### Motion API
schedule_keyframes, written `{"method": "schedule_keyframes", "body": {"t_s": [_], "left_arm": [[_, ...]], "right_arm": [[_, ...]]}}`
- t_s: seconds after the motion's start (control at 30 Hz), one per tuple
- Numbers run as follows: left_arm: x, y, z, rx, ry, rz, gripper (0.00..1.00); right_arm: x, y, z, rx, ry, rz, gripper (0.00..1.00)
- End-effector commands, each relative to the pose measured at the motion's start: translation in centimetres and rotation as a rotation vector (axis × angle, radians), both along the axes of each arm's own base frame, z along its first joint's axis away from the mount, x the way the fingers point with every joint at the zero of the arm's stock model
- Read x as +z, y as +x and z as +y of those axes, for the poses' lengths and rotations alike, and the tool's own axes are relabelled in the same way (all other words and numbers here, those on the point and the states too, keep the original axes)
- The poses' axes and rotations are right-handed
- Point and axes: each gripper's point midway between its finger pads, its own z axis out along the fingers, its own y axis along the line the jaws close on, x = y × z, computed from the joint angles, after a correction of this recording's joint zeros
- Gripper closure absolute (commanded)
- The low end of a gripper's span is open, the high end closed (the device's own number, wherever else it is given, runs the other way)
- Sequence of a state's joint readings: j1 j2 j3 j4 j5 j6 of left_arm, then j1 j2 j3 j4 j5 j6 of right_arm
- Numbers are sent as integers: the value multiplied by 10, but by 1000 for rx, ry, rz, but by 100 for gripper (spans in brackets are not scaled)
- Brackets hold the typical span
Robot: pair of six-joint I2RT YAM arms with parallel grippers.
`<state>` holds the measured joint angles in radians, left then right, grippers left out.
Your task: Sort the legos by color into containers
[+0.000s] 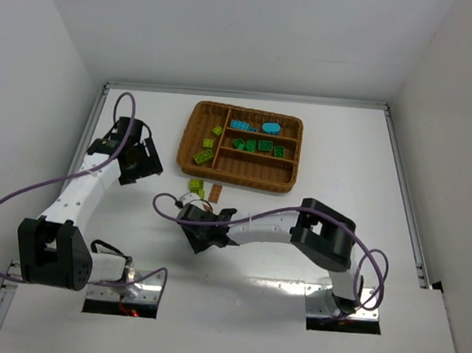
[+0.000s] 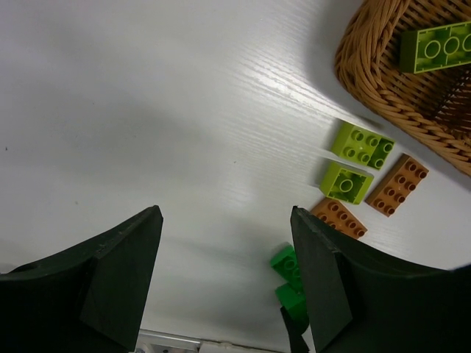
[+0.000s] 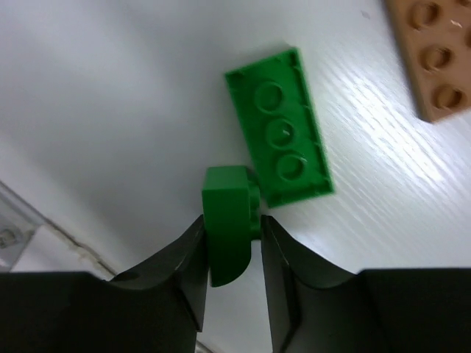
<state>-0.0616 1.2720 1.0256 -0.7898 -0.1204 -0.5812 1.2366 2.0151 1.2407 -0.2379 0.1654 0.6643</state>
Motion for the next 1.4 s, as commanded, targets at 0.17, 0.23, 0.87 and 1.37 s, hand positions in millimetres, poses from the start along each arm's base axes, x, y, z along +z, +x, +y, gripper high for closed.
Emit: {"method": "schedule_keyframes", "body": {"t_s": [0.17, 0.23, 0.87, 1.37], "left_arm": [[22, 8, 1, 13, -17, -70, 23], [22, 8, 0, 8, -25, -69, 23], [12, 9, -4, -30, -32, -49, 23], [11, 9, -5, -51, -29, -29, 23]], "right_arm": [[32, 21, -49, -156, -3, -114, 74], [38, 27, -58, -181, -18, -151, 76], [137, 303, -151, -654, 64, -290, 76], [136, 366, -127, -665, 97, -307, 33]]}}
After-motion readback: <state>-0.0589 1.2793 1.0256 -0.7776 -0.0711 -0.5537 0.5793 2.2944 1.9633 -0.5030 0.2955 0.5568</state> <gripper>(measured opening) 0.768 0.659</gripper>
